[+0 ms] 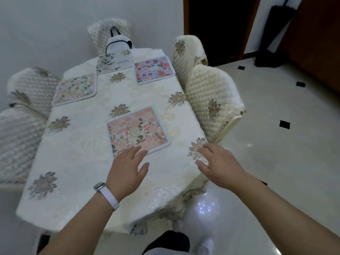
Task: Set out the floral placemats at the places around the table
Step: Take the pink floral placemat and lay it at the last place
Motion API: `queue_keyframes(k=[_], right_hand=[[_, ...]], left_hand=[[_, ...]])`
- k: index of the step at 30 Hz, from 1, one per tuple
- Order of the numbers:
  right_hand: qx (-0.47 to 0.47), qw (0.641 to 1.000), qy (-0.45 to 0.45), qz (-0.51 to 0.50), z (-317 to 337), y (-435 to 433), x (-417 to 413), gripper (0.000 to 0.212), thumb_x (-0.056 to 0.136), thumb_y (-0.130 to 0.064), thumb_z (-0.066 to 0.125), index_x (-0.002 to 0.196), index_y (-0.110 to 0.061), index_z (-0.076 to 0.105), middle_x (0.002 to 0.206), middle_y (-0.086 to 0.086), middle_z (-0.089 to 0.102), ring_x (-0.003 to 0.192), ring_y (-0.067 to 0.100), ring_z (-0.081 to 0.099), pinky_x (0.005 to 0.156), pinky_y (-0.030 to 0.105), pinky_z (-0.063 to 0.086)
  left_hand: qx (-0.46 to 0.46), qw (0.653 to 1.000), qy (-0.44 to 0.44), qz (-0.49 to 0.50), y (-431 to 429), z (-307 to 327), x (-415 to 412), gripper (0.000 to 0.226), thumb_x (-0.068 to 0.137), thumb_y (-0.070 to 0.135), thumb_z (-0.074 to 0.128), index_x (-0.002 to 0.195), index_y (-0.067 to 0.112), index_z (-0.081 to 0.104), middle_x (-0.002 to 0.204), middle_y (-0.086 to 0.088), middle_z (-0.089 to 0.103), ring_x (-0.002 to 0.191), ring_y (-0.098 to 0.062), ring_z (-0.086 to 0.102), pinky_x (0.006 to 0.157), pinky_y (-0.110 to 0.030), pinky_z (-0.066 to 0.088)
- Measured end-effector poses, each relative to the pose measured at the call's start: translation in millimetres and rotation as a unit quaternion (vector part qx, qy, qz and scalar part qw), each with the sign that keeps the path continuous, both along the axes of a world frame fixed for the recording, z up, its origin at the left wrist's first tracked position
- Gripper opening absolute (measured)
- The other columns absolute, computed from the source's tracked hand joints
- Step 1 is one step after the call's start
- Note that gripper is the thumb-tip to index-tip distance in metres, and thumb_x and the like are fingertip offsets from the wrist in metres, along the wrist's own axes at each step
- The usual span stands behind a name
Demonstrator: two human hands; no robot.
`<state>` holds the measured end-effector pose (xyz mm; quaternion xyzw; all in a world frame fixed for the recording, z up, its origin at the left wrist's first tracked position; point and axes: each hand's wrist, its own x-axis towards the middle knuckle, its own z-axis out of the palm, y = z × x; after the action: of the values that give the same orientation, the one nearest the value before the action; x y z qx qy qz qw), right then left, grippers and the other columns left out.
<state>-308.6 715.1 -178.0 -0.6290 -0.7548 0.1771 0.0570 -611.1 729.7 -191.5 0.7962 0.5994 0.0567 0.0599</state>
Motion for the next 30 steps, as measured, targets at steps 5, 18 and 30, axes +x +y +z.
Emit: queue_keyframes(k=[5, 18, 30], right_hand=[[0.0, 0.998, -0.02, 0.061, -10.0, 29.6, -23.8, 0.051, 0.092, -0.048, 0.042, 0.132, -0.02, 0.056, 0.141, 0.003, 0.052, 0.126, 0.026, 0.05, 0.1, 0.042, 0.042], [-0.039, 0.986, -0.104, 0.121, -34.7, 119.3, -66.2, 0.048, 0.096, -0.047, 0.043, 0.136, -0.021, 0.05, 0.144, 0.0, 0.046, 0.128, 0.024, 0.045, 0.098, 0.039, 0.041], [-0.227, 0.972, 0.06, -0.02, -85.5, 186.5, -92.3, 0.048, 0.097, -0.039, 0.05, 0.139, -0.015, 0.046, 0.144, 0.006, 0.044, 0.124, 0.022, 0.05, 0.1, 0.032, 0.039]], left_hand=[[-0.01, 0.999, -0.007, 0.035, -3.9, -21.2, -24.1, 0.048, 0.091, 0.044, 0.042, 0.123, 0.016, 0.065, 0.135, -0.013, 0.06, 0.125, -0.036, 0.054, 0.098, -0.052, 0.047], [-0.072, 0.993, -0.007, 0.097, 50.4, -79.2, -68.6, 0.048, 0.085, 0.044, 0.043, 0.125, 0.024, 0.059, 0.134, -0.007, 0.06, 0.122, -0.031, 0.057, 0.093, -0.048, 0.049], [-0.19, 0.931, -0.108, 0.292, 80.1, -115.8, -94.6, 0.054, 0.089, 0.04, 0.047, 0.137, 0.015, 0.051, 0.147, -0.016, 0.043, 0.133, -0.035, 0.041, 0.102, -0.047, 0.041]])
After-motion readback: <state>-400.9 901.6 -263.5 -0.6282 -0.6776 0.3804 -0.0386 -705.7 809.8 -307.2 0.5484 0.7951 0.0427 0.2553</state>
